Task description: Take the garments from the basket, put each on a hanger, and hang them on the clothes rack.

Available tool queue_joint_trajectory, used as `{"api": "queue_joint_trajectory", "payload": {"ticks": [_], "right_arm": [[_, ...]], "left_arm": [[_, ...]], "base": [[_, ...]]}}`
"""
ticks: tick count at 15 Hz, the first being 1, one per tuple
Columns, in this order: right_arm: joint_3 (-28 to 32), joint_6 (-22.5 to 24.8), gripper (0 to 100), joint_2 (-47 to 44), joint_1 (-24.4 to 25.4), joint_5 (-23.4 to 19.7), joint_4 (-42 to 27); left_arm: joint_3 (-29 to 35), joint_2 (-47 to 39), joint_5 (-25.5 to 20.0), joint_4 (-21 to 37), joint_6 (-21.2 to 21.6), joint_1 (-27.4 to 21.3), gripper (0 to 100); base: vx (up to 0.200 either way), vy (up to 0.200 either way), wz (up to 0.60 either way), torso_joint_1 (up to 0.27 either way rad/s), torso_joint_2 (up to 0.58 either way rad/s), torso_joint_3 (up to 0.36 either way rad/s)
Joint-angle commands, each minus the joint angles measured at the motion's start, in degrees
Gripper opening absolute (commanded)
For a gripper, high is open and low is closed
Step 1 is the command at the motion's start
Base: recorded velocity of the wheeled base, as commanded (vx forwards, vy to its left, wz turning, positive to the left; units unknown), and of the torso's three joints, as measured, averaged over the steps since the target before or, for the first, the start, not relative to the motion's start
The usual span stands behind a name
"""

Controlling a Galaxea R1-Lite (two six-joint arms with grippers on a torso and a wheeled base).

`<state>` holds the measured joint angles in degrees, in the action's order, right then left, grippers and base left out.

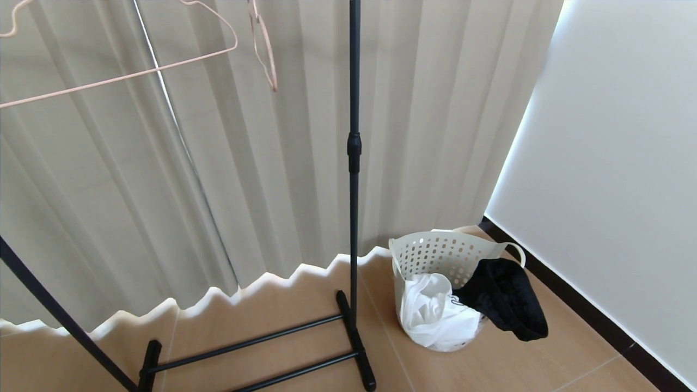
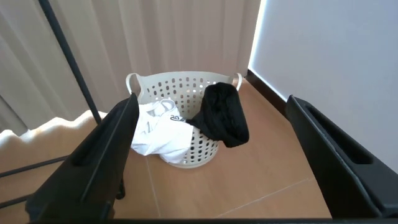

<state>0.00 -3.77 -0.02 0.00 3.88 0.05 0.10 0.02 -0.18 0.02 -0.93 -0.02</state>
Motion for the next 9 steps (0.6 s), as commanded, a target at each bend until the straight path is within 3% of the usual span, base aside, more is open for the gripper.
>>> {"api": "queue_joint_trajectory", "payload": {"ticks": [1,3,9], "right_arm": [[0.0,-0.01,100,0.02,0.0,-0.01,0.04],[0.0,-0.01,100,0.02,0.0,-0.01,0.04],[0.0,-0.01,100,0.02,0.0,-0.01,0.04]], "left_arm": [[-0.01,-0.02,0.01,-0.02,-0.04,0.02,100],[-0.01,-0.02,0.01,-0.02,-0.13,0.02,100],[0.08,-0.02,0.01,-0.02,-0.22,0.02,100]], "base": [[0.2,0.0,0.0,-0.002,0.0,0.002],[0.2,0.0,0.0,0.0,0.0,0.002],[0.0,0.0,0.0,0.0,0.0,0.0]]}}
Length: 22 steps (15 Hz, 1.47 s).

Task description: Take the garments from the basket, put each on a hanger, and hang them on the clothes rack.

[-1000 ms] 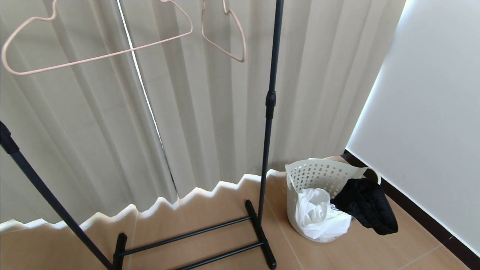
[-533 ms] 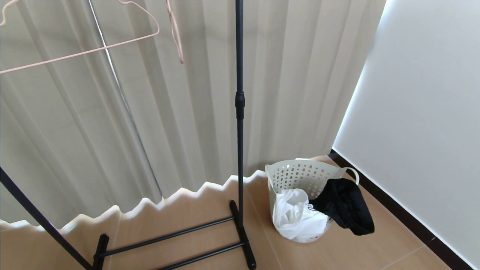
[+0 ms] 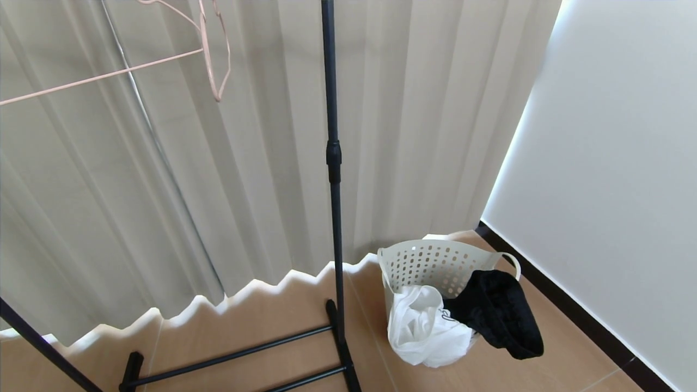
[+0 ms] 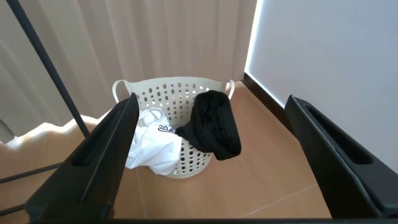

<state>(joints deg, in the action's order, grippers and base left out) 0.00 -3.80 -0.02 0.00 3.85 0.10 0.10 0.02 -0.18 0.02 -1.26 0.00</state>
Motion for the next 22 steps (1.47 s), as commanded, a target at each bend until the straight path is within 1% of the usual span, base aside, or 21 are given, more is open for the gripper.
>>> {"api": "queue_joint_trajectory", "payload": {"ticks": [1,6,22], "right_arm": [[0.0,0.02,100,-0.06,0.0,0.01,-0.01],[0.0,-0.06,100,0.02,0.0,0.01,-0.01],[0.0,-0.15,100,0.02,0.0,0.01,-0.01]], "left_arm": [[0.08,-0.02,0.01,-0.02,-0.24,0.0,100],[0.08,-0.02,0.01,-0.02,-0.33,0.0,100],[0.08,-0.02,0.01,-0.02,-0.41,0.0,100]], "base": [[0.0,0.0,0.0,0.0,0.0,0.0],[0.0,0.0,0.0,0.002,0.0,-0.107],[0.0,0.0,0.0,0.005,0.0,-0.197]]}}
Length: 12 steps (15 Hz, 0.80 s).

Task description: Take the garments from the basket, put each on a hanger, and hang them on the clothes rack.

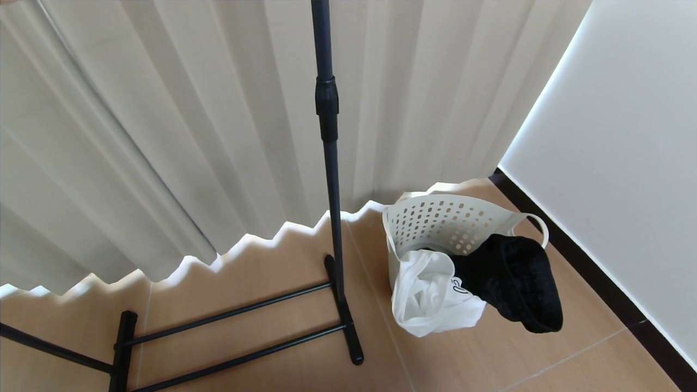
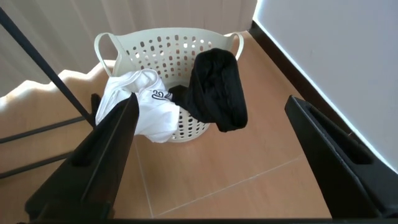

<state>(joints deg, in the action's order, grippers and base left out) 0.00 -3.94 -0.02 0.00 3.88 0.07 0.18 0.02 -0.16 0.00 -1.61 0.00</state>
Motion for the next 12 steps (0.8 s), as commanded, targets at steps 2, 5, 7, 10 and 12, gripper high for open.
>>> {"api": "queue_joint_trajectory", "payload": {"ticks": [2,5,7,10,12], "right_arm": [[0.0,-0.19,100,0.02,0.0,0.17,0.01],[0.0,-0.11,100,0.02,0.0,0.08,0.01],[0.0,1.13,100,-0.06,0.0,0.08,0.01],[0.0,2.27,100,-0.06,0.0,0.52,0.01],[0.0,2.36,100,-0.06,0.0,0.52,0.1]], "left_arm": [[-0.01,-0.02,-0.02,0.0,0.03,0.0,100],[-0.01,-0.02,-0.02,0.0,-0.15,0.0,100],[-0.01,-0.02,-0.02,0.0,-0.24,0.0,100],[-0.01,-0.02,-0.02,0.0,-0.41,0.0,100],[-0.01,-0.02,-0.02,0.0,-0.32,0.0,100]], "base": [[0.0,0.0,0.0,0.002,0.01,-0.2],[0.0,0.0,0.0,0.002,0.01,-0.198],[0.0,0.0,0.0,0.002,0.0,-0.198],[0.0,0.0,0.0,0.003,0.0,-0.067],[0.0,0.0,0.0,0.002,0.0,-0.115]]}}
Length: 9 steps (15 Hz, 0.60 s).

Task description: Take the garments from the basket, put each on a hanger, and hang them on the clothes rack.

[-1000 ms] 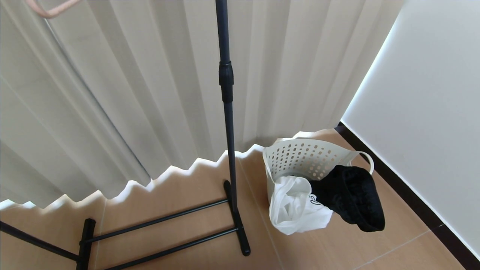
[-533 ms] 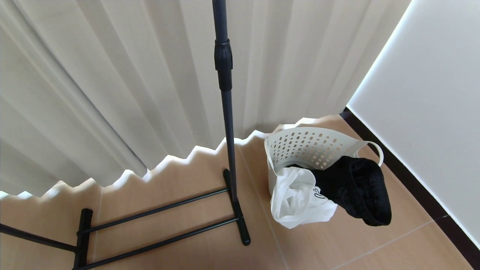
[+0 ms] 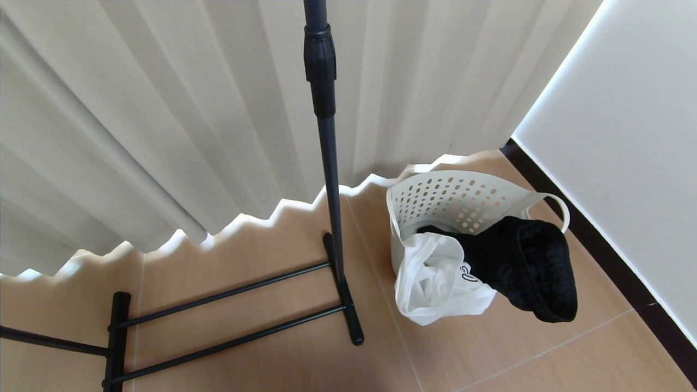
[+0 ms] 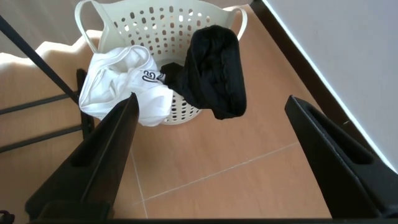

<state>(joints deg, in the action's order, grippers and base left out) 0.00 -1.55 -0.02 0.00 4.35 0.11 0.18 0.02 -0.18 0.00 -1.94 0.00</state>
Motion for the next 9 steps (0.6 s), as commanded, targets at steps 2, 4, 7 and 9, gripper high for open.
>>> {"api": "queue_joint_trajectory", "payload": {"ticks": [2,4,7,9], "right_arm": [[0.18,0.49,100,-0.06,0.0,-0.84,-0.64],[0.26,1.46,100,-0.42,0.09,-3.03,-0.81],[1.32,1.72,100,-9.91,3.6,-4.88,-0.72],[6.5,1.55,100,-27.05,6.33,-6.64,0.59]], "left_arm": [[-0.01,-0.02,0.01,0.0,0.09,0.0,100],[-0.01,-0.02,0.01,0.0,0.09,0.0,100],[-0.01,-0.02,0.27,0.0,0.09,0.0,100],[-0.01,-0.02,0.27,0.0,0.09,0.0,100]], "base": [[0.0,0.0,0.0,-0.002,0.0,-0.142],[0.0,0.0,0.0,0.002,0.0,-0.115],[0.0,0.0,0.0,0.007,0.0,-0.18],[0.0,0.0,0.0,0.002,0.0,-0.083]]}}
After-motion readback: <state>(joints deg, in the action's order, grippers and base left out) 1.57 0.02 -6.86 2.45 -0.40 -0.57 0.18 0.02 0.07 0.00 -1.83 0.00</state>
